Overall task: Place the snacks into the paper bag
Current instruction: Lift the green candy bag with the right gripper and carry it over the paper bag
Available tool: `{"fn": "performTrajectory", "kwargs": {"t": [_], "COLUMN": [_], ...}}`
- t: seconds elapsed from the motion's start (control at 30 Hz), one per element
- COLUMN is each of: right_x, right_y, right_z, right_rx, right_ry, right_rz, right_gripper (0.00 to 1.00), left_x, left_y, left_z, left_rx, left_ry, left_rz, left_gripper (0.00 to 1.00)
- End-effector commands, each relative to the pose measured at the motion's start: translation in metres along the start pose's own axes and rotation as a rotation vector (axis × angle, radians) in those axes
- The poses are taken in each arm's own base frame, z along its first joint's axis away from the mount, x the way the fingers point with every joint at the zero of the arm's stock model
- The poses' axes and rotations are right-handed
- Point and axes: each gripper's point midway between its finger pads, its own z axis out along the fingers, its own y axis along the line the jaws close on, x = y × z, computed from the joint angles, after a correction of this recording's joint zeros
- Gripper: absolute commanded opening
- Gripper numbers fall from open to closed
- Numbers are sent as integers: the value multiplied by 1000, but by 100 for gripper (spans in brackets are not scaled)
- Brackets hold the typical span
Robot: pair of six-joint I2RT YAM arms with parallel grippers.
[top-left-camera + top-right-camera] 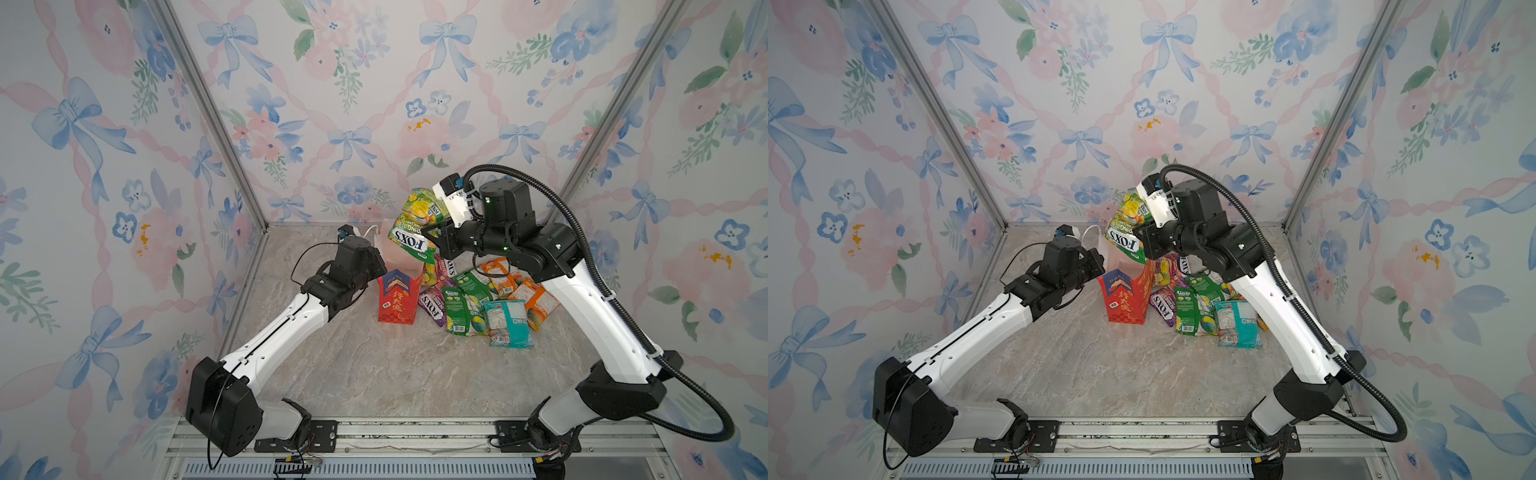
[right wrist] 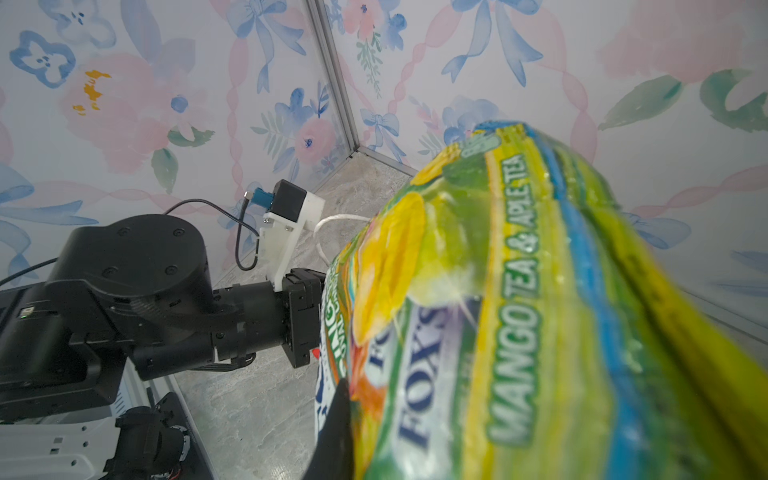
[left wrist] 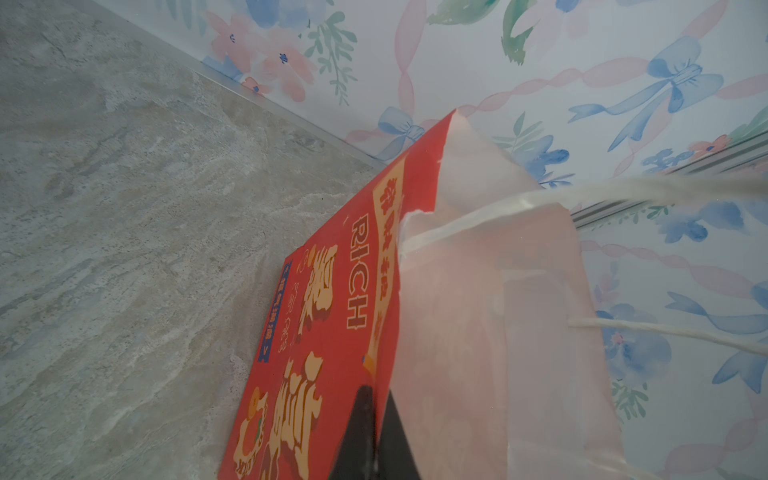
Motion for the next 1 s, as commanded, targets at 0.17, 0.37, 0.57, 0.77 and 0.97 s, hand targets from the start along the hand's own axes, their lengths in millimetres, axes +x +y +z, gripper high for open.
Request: {"fn": "performTrajectory", "kwargs": {"t": [0.17, 0.37, 0.57, 0.77, 0.97], "right_x": [4, 13, 25, 30, 33], "right_y": [-9, -13, -15, -18, -19], "right_z": [15, 24, 40, 47, 54], "right_rx": [126, 144, 147, 162, 167], "right_ry": [66, 139, 195, 232, 253], "right_rz": [-68, -73, -67, -67, -56], "right_gripper": [0, 0, 0, 0, 0], "left_x": [-12, -13, -6, -8, -7], "left_y": [-3, 3, 4, 6, 7], "left_z": [-14, -20, -14, -16, -16], "left_rx": [8, -3, -4, -12, -16], "left_ry": [-58, -75, -48, -59, -64], "left_rz": [-6, -14, -19, -20, -21], "left_gripper": [0, 0, 0, 0, 0]}}
